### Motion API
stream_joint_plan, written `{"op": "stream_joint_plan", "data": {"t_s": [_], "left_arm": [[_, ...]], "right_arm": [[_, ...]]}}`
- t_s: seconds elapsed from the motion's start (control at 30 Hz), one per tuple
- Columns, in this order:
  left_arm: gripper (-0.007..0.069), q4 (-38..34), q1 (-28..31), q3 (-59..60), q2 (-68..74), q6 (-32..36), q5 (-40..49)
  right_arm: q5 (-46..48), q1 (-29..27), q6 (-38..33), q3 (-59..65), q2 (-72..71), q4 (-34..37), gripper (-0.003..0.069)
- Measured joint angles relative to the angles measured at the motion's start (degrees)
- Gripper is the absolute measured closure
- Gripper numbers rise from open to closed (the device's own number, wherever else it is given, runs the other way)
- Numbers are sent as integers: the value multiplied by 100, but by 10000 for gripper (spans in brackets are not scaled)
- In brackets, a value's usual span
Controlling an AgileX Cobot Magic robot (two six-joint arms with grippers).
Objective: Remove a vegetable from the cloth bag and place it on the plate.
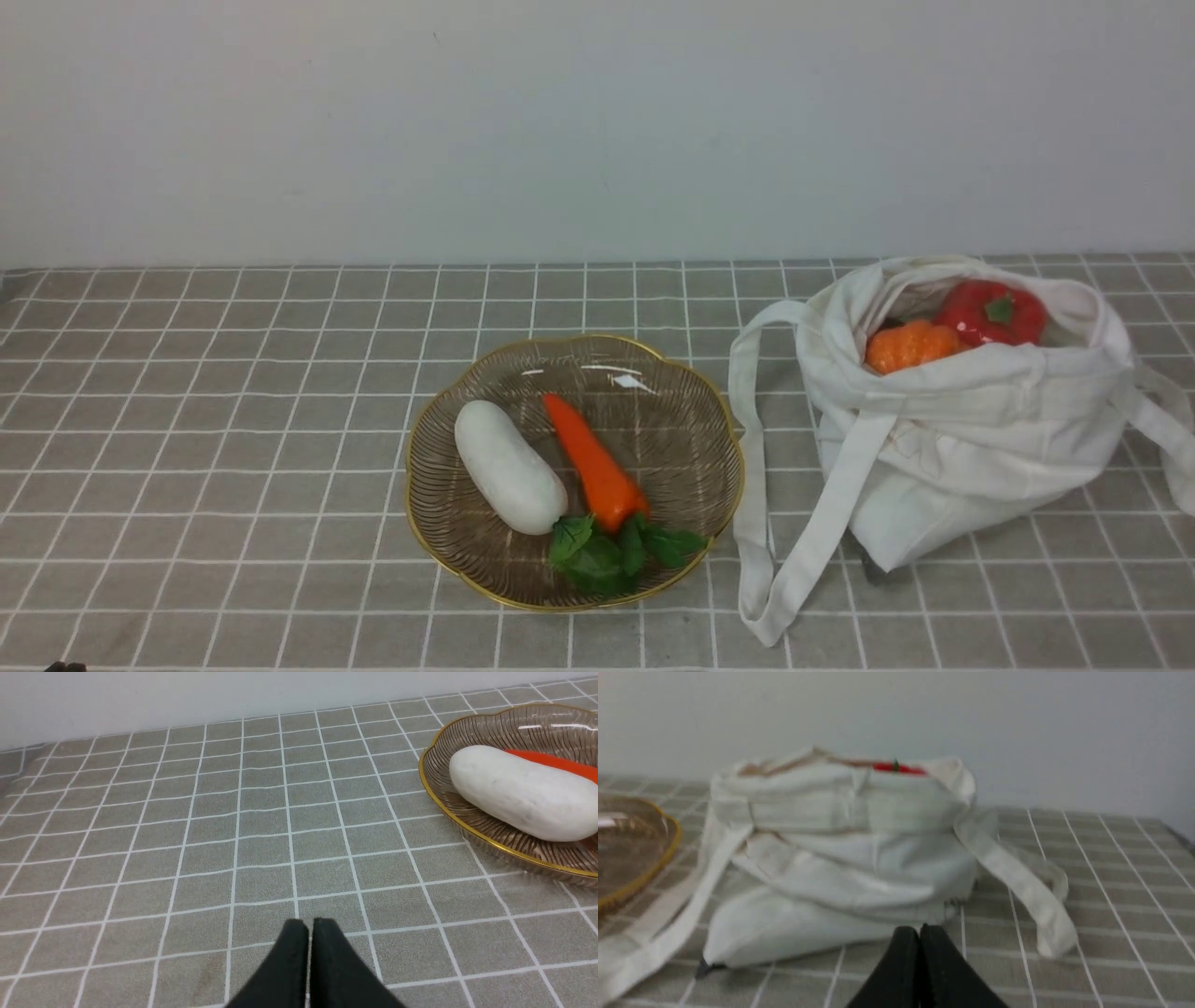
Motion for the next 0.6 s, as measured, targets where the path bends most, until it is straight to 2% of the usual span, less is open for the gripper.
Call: {"op": "stream_joint_plan", "data": {"t_s": [0.6], "left_arm": [[629, 0, 0, 0, 0, 0, 0]], "right_arm": [[111, -120, 213, -17, -52, 18, 674]]}}
